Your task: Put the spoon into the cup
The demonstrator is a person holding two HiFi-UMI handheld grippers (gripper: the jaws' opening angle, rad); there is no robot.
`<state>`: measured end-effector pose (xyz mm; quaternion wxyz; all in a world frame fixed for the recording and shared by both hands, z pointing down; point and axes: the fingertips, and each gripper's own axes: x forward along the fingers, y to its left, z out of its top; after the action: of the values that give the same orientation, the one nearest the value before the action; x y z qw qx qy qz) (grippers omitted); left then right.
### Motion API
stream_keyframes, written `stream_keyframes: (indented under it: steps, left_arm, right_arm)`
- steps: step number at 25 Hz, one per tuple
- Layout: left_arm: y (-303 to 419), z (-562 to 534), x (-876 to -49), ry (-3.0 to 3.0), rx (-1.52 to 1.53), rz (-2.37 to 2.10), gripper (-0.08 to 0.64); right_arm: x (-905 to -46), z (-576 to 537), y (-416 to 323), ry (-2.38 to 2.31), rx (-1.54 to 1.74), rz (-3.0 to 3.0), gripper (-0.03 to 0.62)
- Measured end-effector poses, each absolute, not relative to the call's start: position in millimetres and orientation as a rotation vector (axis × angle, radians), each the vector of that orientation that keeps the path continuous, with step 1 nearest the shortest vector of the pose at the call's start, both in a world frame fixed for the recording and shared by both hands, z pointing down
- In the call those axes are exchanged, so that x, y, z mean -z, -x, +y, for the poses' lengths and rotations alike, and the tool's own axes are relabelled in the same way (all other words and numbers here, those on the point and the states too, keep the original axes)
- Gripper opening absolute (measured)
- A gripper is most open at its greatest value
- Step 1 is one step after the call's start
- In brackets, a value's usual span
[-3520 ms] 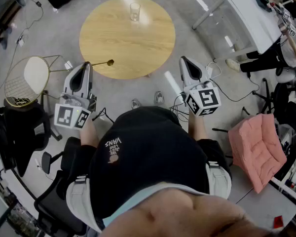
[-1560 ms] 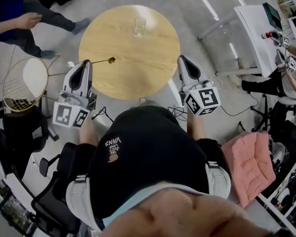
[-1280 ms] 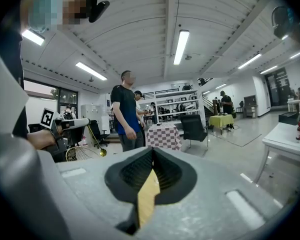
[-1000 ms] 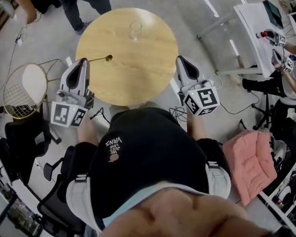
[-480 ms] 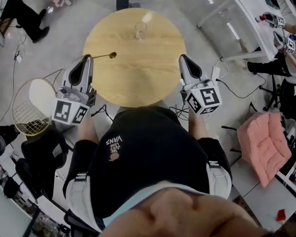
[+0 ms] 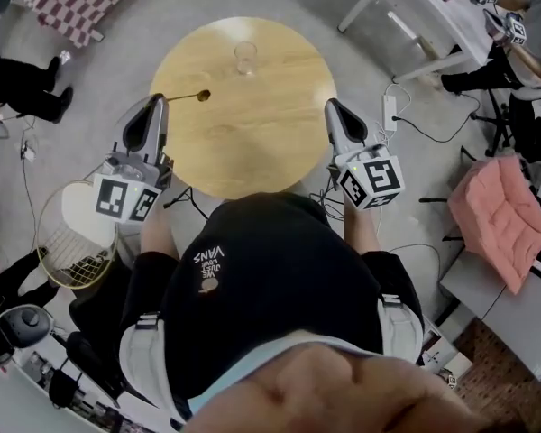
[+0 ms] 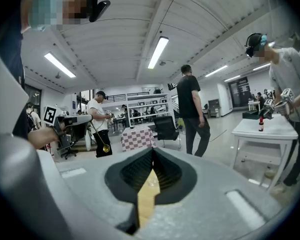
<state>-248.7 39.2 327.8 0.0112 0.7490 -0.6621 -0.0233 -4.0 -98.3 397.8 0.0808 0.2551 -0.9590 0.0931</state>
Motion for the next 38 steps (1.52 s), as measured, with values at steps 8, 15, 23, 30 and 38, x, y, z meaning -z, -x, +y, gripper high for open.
stream_keyframes:
  steps: [8, 15, 23, 30, 38]
  left_arm:
    - [250.0, 5.8, -320.5, -2.487, 0.056, -1.908, 0.004]
    - [236.6, -20.2, -321.6, -2.568, 0.036, -1.823, 0.005]
    - [233.3, -50.3, -325.4, -2.619, 0.017, -1.762, 0.005]
    - [230.6, -76.0, -331.9, -2.654, 0.006, -1.716, 0.005]
    - [230.0, -102.2, -345.3, -2.677, -0.017, -1.662, 0.005]
  right_arm:
    - [-395.6, -89.6, -18.8, -0.979, -0.302, -2.813, -0.002]
    - [-398.8, -87.4, -46.4, -1.107, -0.318, -2.771, -0.002]
    - [-406.2, -91.8, -58.7, -1.189, -0.347, -2.733, -0.002]
    - [-412.9, -94.4, -70.9, -1.253, -0.361, -2.690, -0.002]
    - [-417.8, -91.4, -82.9, -1.324, -0.383, -2.634, -0.002]
